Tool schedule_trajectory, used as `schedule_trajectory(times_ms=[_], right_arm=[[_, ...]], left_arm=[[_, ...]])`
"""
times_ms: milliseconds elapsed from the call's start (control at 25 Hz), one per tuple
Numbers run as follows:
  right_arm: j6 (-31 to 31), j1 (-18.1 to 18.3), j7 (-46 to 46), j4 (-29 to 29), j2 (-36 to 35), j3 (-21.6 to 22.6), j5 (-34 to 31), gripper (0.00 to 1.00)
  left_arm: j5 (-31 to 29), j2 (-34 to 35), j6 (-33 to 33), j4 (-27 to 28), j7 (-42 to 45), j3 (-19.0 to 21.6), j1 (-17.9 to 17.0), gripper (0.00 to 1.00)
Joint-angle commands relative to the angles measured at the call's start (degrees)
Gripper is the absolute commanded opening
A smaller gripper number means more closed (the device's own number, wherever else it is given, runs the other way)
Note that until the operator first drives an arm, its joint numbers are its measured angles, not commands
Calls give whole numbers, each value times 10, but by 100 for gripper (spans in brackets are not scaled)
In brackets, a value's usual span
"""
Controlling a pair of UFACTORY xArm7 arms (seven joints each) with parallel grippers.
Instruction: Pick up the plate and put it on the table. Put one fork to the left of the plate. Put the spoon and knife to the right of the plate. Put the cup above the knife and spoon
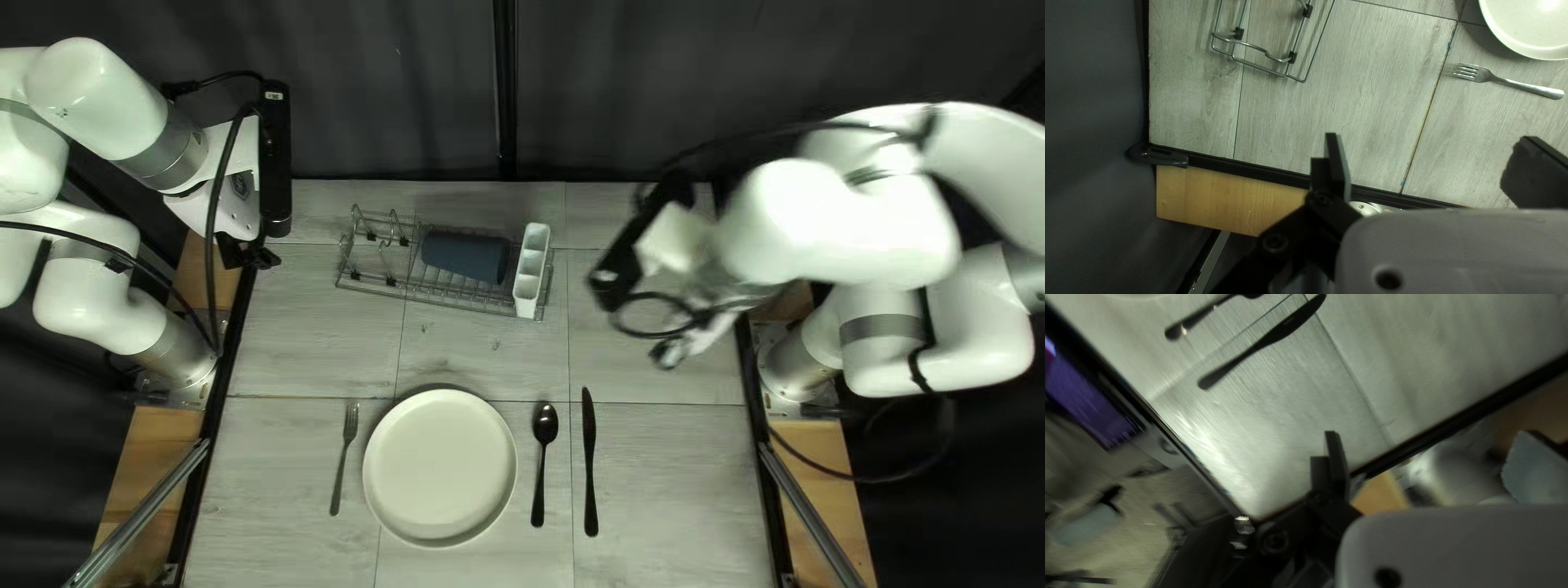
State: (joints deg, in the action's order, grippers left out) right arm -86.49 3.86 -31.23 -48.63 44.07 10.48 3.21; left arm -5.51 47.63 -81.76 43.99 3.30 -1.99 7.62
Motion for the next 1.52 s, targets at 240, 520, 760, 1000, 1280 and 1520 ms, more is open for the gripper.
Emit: schedule_trajectory(times_ms=[240,520,760,1000,1280,1520], right_arm=[[-15,-15,63,21,57,-39,-19,100],[-16,-21,96,33,85,-64,-25,100],[-16,-21,96,33,85,-64,-25,100],[-16,-21,96,33,85,-64,-25,100],[-16,-21,96,33,85,-64,-25,100],[-16,-21,96,33,85,-64,-25,100]], left_arm=[[0,0,0,0,0,0,0,100],[0,0,0,0,0,0,0,100],[0,0,0,0,0,0,0,100],[4,-7,12,-5,3,-6,2,100],[-59,-160,219,-44,-42,-30,12,100],[-59,-160,219,-44,-42,-30,12,100]])
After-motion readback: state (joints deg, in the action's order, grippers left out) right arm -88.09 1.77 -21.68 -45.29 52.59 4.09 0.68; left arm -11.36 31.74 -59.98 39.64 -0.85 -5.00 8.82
